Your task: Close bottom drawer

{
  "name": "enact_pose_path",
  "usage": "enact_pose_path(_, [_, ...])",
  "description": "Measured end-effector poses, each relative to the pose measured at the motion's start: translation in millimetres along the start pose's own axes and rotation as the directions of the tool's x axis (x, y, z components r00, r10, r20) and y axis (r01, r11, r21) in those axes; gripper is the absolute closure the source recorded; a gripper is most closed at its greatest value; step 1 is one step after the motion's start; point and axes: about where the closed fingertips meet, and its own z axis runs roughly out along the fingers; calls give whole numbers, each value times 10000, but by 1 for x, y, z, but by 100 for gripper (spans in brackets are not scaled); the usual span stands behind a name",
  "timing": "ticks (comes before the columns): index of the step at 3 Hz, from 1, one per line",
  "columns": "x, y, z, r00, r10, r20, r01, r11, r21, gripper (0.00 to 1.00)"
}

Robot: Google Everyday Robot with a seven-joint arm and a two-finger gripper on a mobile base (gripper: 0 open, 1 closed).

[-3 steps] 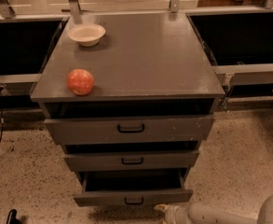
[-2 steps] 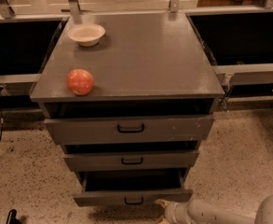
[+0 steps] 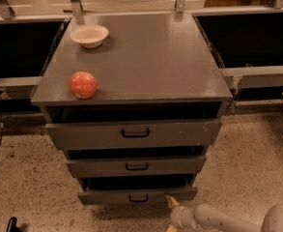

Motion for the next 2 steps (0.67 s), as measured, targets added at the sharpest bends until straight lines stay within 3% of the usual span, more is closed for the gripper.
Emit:
enact_pose_path(1, [-1,-15,12,9998,19,173,-20,10000,7,0])
enact_pose_path(2, [-6,-46,47,9986,-13,537,26,9997,-235,0])
